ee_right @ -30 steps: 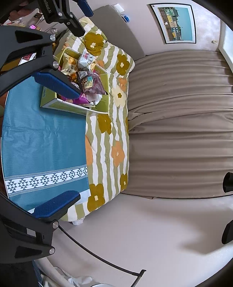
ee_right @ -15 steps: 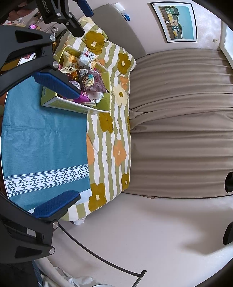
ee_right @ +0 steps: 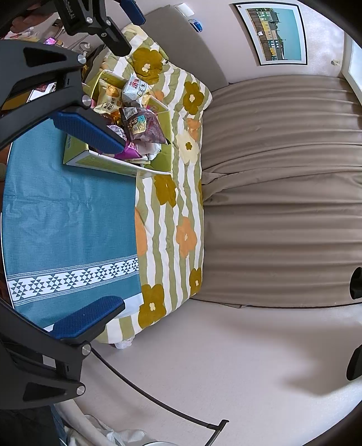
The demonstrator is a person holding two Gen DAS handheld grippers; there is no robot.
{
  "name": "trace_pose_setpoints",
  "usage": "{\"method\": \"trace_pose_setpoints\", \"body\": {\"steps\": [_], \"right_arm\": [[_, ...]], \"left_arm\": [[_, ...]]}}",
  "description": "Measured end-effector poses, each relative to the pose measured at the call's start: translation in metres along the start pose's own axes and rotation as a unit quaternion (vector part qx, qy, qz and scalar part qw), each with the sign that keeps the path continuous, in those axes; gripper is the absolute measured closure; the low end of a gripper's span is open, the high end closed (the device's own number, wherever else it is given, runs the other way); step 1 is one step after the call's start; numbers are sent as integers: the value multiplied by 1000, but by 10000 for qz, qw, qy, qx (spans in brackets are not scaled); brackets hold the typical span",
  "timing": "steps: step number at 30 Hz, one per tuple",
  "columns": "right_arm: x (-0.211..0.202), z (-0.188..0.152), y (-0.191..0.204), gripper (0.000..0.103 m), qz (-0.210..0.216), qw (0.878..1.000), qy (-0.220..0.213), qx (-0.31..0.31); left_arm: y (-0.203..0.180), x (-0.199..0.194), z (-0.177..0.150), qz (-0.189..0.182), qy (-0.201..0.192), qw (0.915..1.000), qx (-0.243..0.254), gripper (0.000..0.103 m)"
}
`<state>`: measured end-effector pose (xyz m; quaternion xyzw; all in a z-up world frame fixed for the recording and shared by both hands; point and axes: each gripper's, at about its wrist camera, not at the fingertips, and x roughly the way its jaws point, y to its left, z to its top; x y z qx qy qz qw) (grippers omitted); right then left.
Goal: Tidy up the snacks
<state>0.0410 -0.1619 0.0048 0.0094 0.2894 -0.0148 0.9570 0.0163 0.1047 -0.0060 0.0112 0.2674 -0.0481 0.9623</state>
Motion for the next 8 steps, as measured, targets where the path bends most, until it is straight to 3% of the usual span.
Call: {"method": "trace_pose_setpoints", "body": {"steps": [8], "right_arm": [[0, 0, 0, 1, -4, 10000, 2, 0]], "left_arm": [[0, -4, -4, 15, -106, 9999, 59, 1]]}}
